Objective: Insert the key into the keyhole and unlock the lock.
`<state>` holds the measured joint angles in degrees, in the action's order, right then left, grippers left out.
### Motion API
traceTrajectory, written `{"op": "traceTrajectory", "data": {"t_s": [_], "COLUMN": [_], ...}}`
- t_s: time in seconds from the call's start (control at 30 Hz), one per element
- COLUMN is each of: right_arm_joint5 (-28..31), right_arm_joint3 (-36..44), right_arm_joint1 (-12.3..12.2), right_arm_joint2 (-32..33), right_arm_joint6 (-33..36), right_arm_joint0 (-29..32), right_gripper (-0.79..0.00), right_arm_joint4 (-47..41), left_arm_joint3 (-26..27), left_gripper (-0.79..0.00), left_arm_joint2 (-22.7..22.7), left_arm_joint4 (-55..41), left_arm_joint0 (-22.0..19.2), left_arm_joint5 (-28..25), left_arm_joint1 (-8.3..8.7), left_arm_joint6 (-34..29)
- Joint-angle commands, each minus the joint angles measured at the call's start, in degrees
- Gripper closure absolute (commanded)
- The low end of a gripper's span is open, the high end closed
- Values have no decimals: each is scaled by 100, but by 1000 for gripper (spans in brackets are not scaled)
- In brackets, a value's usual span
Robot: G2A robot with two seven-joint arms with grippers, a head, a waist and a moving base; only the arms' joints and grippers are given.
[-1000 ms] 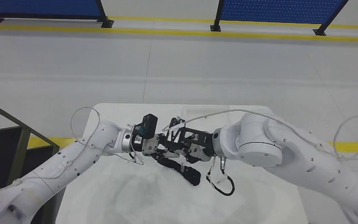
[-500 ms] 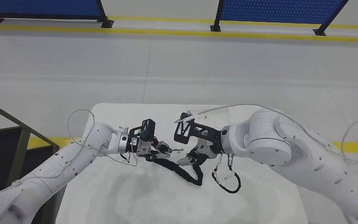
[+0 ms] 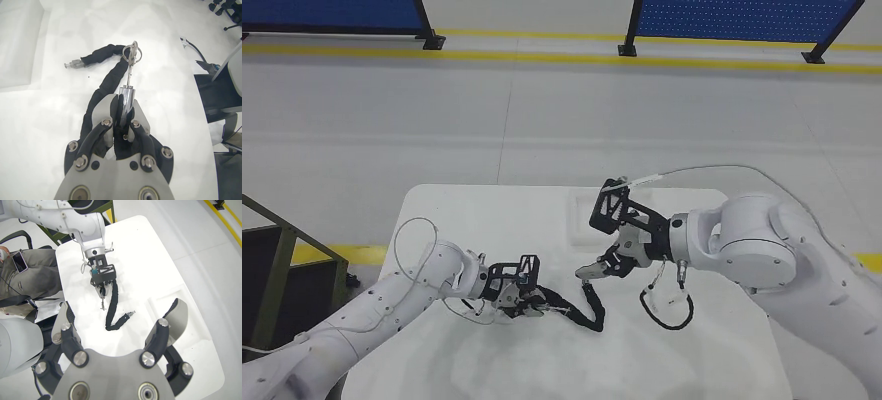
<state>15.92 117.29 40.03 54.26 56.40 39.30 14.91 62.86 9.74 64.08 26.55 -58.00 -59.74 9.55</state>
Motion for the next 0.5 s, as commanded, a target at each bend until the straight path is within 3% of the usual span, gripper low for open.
{"op": "traceTrajectory", "data": {"t_s": [0.0,0.2,0.37,0.47], "right_arm_joint5": [113,940,1637,1897], "right_arm_joint3": [-58,-514,-1315,-1713], "right_arm_joint1": [-4,73,222,318], "right_arm_joint2": [53,34,-76,-197], "right_arm_joint6": [-68,-452,-1062,-1011], "right_arm_joint0": [39,-92,-444,-806], "right_gripper": [-785,-785,-785,-785], "right_arm_joint4": [-16,-56,-159,-135], "left_arm_joint3": [-35,-54,88,289], "left_gripper": [-785,-785,-785,-785], "left_arm_joint2": [0,0,0,0], "left_arm_joint4": [-125,-556,-931,-1166], "left_arm_joint0": [-21,-567,-1440,-1946], "left_arm_joint5": [0,0,0,0], "left_arm_joint1": [-51,-84,47,121], "left_arm_joint6": [-45,224,179,-143]}}
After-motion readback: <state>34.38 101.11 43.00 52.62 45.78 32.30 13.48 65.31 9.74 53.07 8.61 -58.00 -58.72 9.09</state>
